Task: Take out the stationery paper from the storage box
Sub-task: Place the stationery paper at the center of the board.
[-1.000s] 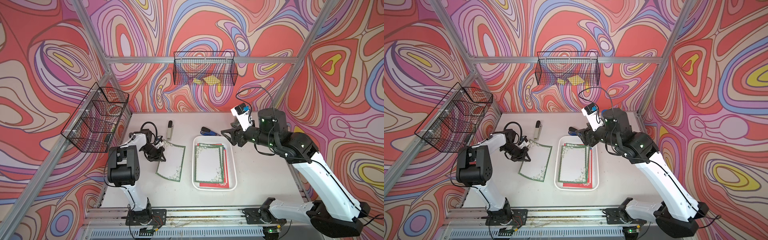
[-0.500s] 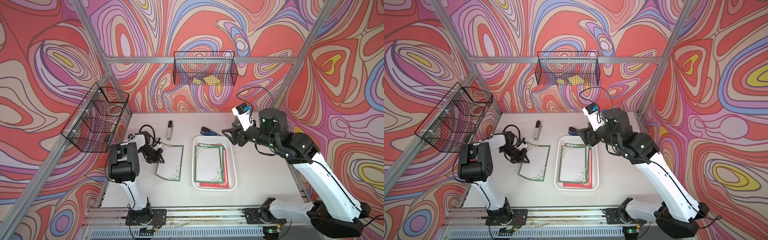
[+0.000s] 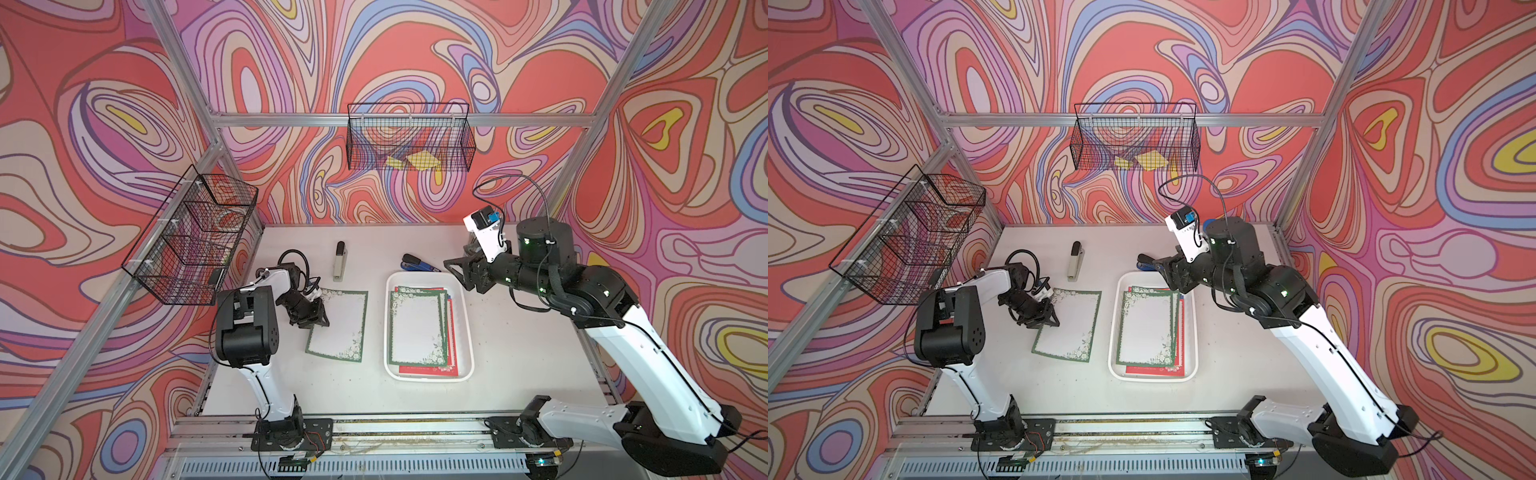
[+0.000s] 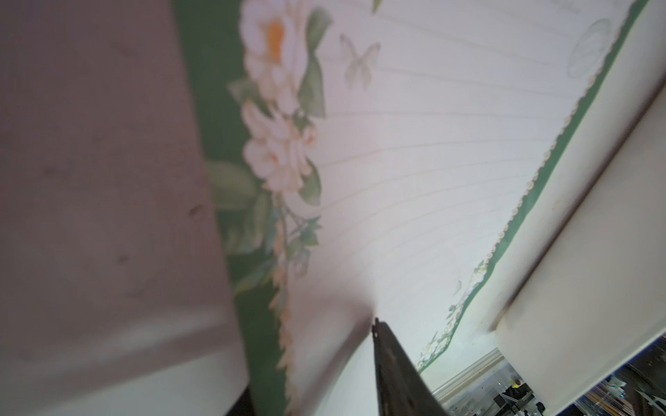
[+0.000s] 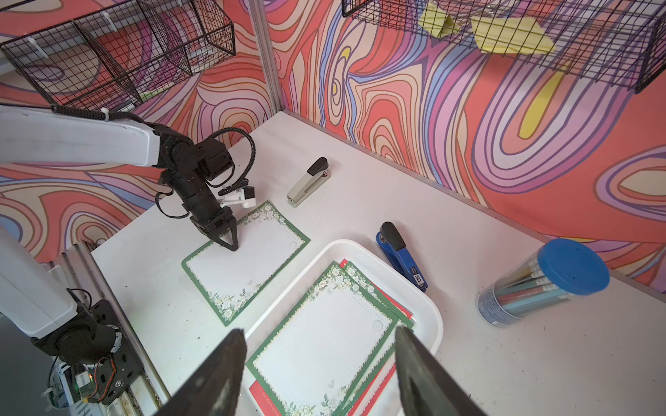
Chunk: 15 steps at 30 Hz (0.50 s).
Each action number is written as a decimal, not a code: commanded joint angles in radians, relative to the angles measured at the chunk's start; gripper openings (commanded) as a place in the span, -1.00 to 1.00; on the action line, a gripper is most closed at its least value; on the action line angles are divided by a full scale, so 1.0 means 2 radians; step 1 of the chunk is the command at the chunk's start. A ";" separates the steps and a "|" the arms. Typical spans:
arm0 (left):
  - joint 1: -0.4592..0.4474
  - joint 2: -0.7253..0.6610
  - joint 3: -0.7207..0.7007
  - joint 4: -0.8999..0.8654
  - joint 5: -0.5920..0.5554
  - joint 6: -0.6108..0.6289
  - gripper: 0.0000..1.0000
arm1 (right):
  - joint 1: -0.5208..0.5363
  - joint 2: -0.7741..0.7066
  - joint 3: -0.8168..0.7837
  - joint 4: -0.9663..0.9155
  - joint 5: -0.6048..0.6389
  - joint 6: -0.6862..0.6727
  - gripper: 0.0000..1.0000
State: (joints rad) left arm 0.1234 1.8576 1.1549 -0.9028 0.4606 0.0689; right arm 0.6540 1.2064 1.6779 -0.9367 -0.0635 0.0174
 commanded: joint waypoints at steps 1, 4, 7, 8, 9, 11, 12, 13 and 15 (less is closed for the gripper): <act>0.002 -0.025 -0.008 -0.003 -0.032 -0.001 0.07 | 0.002 -0.002 0.009 -0.014 0.008 0.002 0.36; 0.002 -0.038 -0.010 0.002 -0.038 0.000 0.24 | 0.003 -0.002 0.014 -0.019 0.010 0.002 0.37; 0.002 -0.048 -0.009 0.003 -0.051 0.002 0.26 | 0.002 -0.002 0.015 -0.021 0.011 0.003 0.37; 0.002 -0.053 -0.009 0.004 -0.059 0.002 0.26 | 0.002 -0.001 0.016 -0.023 0.012 0.004 0.37; 0.002 -0.057 -0.010 0.006 -0.065 0.003 0.26 | 0.002 0.001 0.018 -0.026 0.014 0.006 0.37; 0.002 -0.070 -0.009 0.008 -0.076 0.006 0.26 | 0.002 0.006 0.021 -0.034 0.021 0.012 0.37; 0.002 -0.078 -0.009 0.010 -0.079 0.008 0.26 | 0.002 0.008 0.024 -0.039 0.028 0.015 0.39; 0.002 -0.089 -0.010 0.014 -0.080 0.009 0.26 | 0.002 0.012 0.025 -0.045 0.041 0.021 0.41; 0.002 -0.113 -0.015 0.024 -0.078 0.011 0.25 | 0.002 0.020 0.025 -0.057 0.070 0.036 0.44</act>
State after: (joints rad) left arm 0.1234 1.6981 1.1385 -0.8734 0.3302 0.0677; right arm 0.6540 1.2243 1.7092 -1.0000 -0.0048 0.0460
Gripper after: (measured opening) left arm 0.629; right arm 0.719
